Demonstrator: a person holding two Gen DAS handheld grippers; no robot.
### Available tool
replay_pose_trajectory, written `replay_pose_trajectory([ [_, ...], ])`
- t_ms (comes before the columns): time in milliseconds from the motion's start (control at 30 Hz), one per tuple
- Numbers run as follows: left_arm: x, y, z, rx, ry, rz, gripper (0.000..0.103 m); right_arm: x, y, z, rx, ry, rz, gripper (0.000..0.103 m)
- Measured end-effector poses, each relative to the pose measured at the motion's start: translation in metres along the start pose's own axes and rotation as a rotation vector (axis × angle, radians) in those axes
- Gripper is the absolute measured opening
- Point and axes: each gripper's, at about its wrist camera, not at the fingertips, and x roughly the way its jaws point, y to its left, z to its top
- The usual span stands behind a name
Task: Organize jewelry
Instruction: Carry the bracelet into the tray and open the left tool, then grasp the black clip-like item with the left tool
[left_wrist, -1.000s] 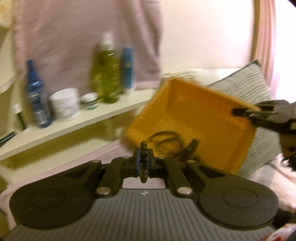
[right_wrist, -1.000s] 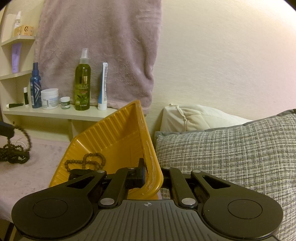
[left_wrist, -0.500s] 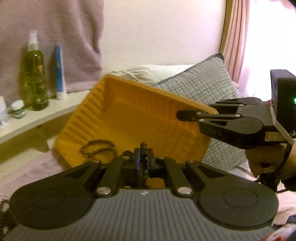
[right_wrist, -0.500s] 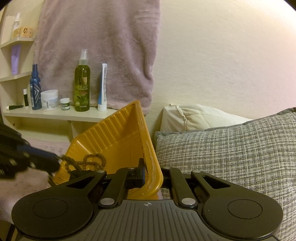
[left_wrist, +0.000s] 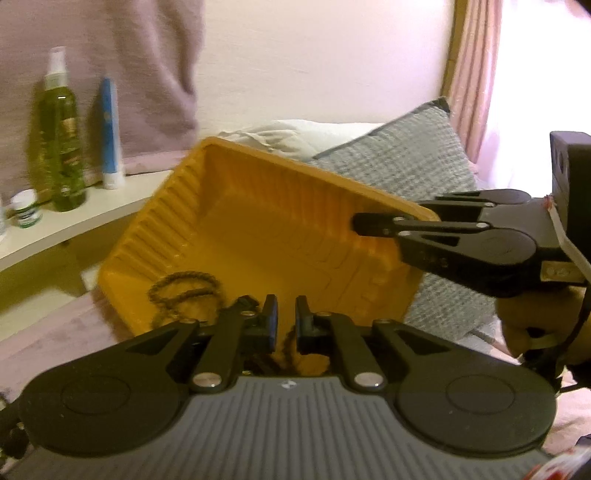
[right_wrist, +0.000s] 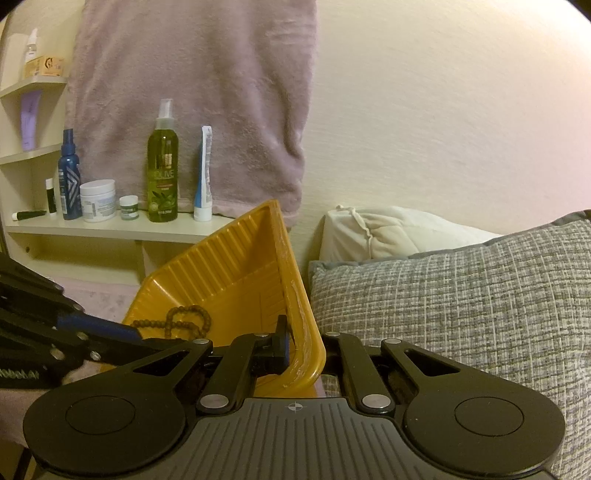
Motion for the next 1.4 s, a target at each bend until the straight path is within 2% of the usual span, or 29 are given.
replay_pose_trajectory([
  [133,-0.017,0.019,-0.004,-0.039,-0.012,0.078,0.011,0.000,0.000,0.000,-0.001,0.000,-0.001,0.007],
  [233,-0.033,0.031,-0.014,-0.072,-0.028,0.162,0.021,0.000,0.000,0.000,-0.001,0.000,-0.001,0.007],
  [500,-0.077,0.070,-0.066,-0.178,-0.014,0.429,0.023,0.000,-0.001,-0.002,-0.003,0.002,-0.005,0.007],
  [600,-0.090,0.087,-0.088,-0.213,0.004,0.517,0.028,0.001,-0.002,-0.003,-0.003,0.006,-0.005,0.007],
  [700,-0.097,0.104,-0.102,-0.220,0.026,0.579,0.037,0.001,-0.002,-0.003,-0.007,0.006,-0.007,0.006],
  [833,-0.099,0.121,-0.108,-0.178,0.039,0.589,0.040,0.001,-0.001,-0.003,-0.009,0.008,-0.008,0.006],
  [1100,-0.079,0.148,-0.105,-0.089,0.083,0.541,0.041,0.002,-0.001,-0.002,-0.017,0.012,-0.012,0.006],
  [1267,-0.070,0.160,-0.102,-0.043,0.116,0.483,0.041,0.003,-0.001,-0.001,-0.020,0.013,-0.013,0.006],
  [1400,-0.063,0.166,-0.099,-0.027,0.145,0.455,0.040,0.004,-0.001,-0.001,-0.021,0.013,-0.013,0.006],
])
